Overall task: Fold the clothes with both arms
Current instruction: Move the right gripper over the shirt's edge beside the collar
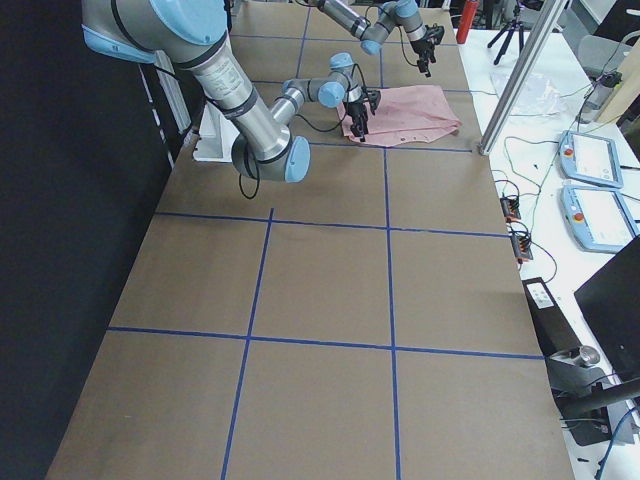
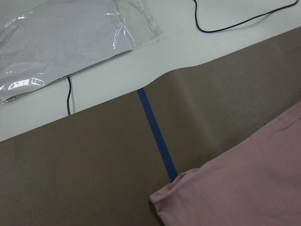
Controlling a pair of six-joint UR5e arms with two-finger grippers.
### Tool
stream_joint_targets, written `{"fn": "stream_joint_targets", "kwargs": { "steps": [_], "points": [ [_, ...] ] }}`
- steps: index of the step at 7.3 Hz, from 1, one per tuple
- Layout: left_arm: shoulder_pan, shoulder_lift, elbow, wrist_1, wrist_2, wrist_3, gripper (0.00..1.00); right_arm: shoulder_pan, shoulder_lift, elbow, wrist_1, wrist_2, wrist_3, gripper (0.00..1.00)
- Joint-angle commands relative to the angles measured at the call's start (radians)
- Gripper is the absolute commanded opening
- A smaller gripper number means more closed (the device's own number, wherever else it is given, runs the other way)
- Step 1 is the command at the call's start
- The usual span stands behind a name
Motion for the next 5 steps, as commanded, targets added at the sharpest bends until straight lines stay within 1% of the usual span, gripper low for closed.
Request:
{"fn": "stream_joint_targets", "kwargs": {
  "steps": [1,4,5],
  "points": [
    [0.000,0.000,0.000,0.000,0.000,0.000,1.00,-0.010,0.001,-0.003,0.001,-0.001,0.017,0.48],
    [0.000,0.000,0.000,0.000,0.000,0.000,1.00,-0.026,-0.002,-0.003,0.001,-0.005,0.033,0.48],
    [0.000,0.000,0.000,0.000,0.000,0.000,1.00,-0.032,-0.002,-0.003,0.003,-0.019,0.039,0.48]
  ]
}}
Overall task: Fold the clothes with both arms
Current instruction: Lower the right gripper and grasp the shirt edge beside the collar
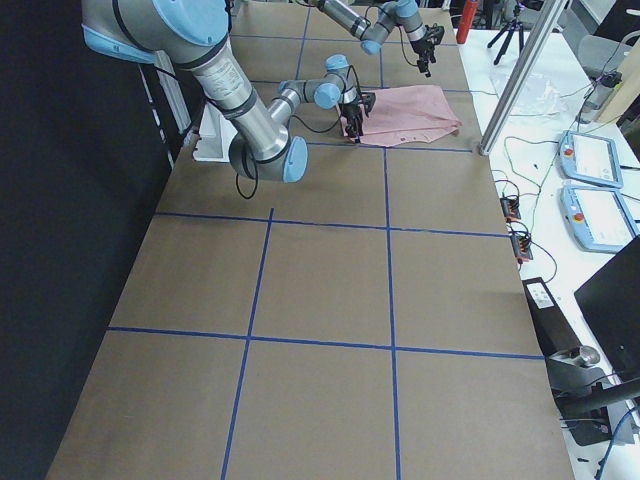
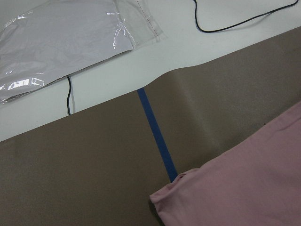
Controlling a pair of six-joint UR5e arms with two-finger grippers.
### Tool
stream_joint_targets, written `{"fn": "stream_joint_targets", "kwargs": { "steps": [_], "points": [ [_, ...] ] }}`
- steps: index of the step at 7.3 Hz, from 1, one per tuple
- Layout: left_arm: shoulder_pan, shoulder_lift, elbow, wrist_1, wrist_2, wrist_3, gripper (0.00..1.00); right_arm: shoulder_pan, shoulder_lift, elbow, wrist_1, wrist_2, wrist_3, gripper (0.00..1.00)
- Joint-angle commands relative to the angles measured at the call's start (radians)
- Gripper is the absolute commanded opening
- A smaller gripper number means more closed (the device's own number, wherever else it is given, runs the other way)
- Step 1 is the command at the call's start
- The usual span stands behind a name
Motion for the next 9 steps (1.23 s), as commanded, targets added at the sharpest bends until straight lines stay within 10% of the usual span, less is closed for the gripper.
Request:
{"fn": "stream_joint_targets", "kwargs": {
  "steps": [1,9],
  "points": [
    [0.000,0.000,0.000,0.000,0.000,0.000,1.00,-0.009,0.001,0.000,0.001,-0.014,0.014,0.48],
    [0.000,0.000,-0.002,-0.002,0.000,0.000,1.00,-0.013,-0.001,0.000,0.001,-0.014,0.062,0.17]
  ]
}}
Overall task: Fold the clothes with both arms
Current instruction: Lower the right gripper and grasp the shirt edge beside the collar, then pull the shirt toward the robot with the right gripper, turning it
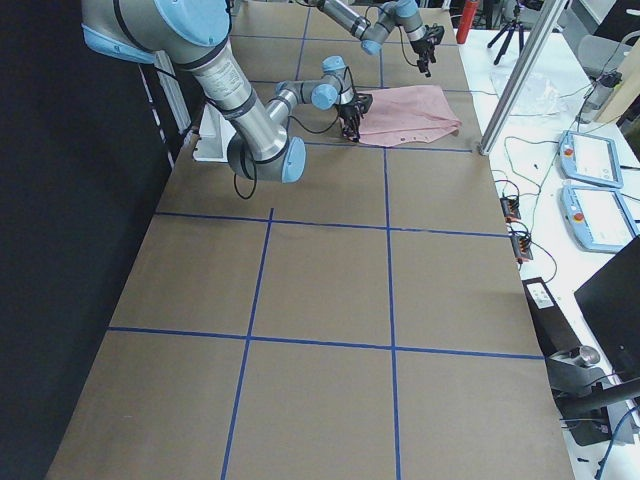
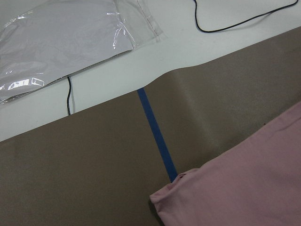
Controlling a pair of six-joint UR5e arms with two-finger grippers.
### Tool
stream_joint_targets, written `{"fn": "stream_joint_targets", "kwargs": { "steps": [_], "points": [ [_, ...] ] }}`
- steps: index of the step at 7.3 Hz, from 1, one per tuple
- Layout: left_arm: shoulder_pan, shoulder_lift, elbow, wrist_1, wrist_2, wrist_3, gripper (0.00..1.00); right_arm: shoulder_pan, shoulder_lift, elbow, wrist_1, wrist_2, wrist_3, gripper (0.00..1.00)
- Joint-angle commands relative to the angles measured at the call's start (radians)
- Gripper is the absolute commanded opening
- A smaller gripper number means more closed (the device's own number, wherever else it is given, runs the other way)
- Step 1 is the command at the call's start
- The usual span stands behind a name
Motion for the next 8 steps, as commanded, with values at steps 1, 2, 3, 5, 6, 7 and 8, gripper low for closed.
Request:
{"fn": "stream_joint_targets", "kwargs": {
  "steps": [1,2,3,5,6,7,8],
  "points": [
    [0.000,0.002,-0.013,0.000,0.000,-0.002,1.00,-0.002,0.003,0.001,0.000,0.000,0.015,0.01],
    [0.002,0.024,-0.047,0.002,0.000,-0.003,1.00,0.000,0.003,0.002,0.000,0.000,0.016,0.00],
    [0.002,0.040,-0.073,0.002,0.000,-0.005,1.00,0.000,0.003,0.007,0.000,0.000,0.009,0.00],
    [0.002,0.044,-0.079,0.002,0.000,-0.005,1.00,0.000,-0.037,0.089,-0.008,0.008,0.005,0.00],
    [0.003,0.044,-0.079,0.002,0.000,-0.005,1.00,0.000,-0.133,0.214,-0.011,0.003,0.005,0.00],
    [0.003,0.044,-0.079,0.002,0.000,-0.005,1.00,-0.027,-0.267,0.383,-0.014,-0.012,0.007,0.00],
    [0.003,0.044,-0.079,0.002,0.000,-0.005,1.00,-0.102,-0.389,0.548,-0.053,-0.081,0.010,0.00]
  ]
}}
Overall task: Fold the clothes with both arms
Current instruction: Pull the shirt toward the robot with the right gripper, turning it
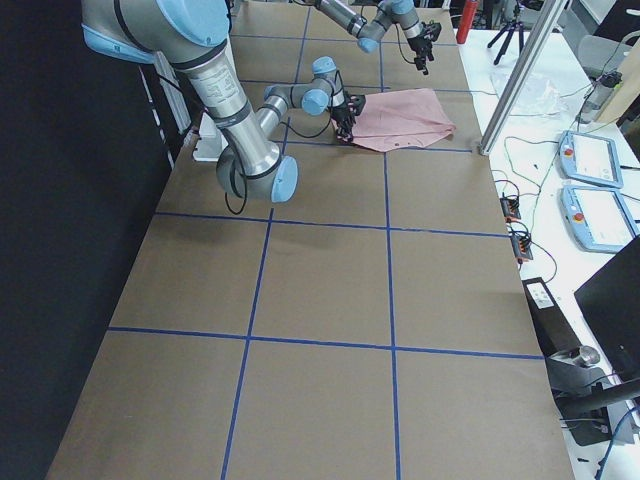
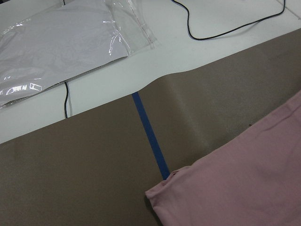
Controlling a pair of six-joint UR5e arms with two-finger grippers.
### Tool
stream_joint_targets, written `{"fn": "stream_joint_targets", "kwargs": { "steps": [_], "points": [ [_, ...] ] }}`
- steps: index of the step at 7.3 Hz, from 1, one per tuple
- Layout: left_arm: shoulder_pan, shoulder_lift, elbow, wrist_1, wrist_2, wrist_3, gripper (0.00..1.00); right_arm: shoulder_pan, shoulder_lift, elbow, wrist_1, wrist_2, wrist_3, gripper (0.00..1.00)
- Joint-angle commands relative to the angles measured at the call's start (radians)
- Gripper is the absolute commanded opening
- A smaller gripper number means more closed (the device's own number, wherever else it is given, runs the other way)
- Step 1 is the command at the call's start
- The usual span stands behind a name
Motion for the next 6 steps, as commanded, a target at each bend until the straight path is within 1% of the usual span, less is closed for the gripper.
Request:
{"fn": "stream_joint_targets", "kwargs": {
  "steps": [1,2,3,4,5,6],
  "points": [
    [0.002,-0.001,0.000,0.000,0.000,0.000,1.00,-0.142,-0.228,0.349,-0.090,-0.126,0.009,0.00],
    [0.002,-0.001,0.000,0.000,0.000,0.000,1.00,-0.222,-0.299,0.417,-0.121,-0.184,0.055,0.00],
    [0.002,-0.001,-0.002,-0.002,0.000,-0.002,1.00,-0.285,-0.318,0.422,-0.125,-0.258,0.107,0.00],
    [0.003,-0.001,-0.008,0.000,0.000,-0.002,1.00,-0.310,-0.326,0.422,-0.125,-0.272,0.110,0.00],
    [0.005,-0.001,-0.010,0.000,-0.001,-0.002,1.00,-0.328,-0.330,0.421,-0.128,-0.278,0.110,0.62],
    [0.006,-0.001,-0.025,0.000,-0.003,-0.002,1.00,-0.335,-0.330,0.425,-0.135,-0.301,0.106,1.00]
  ]
}}
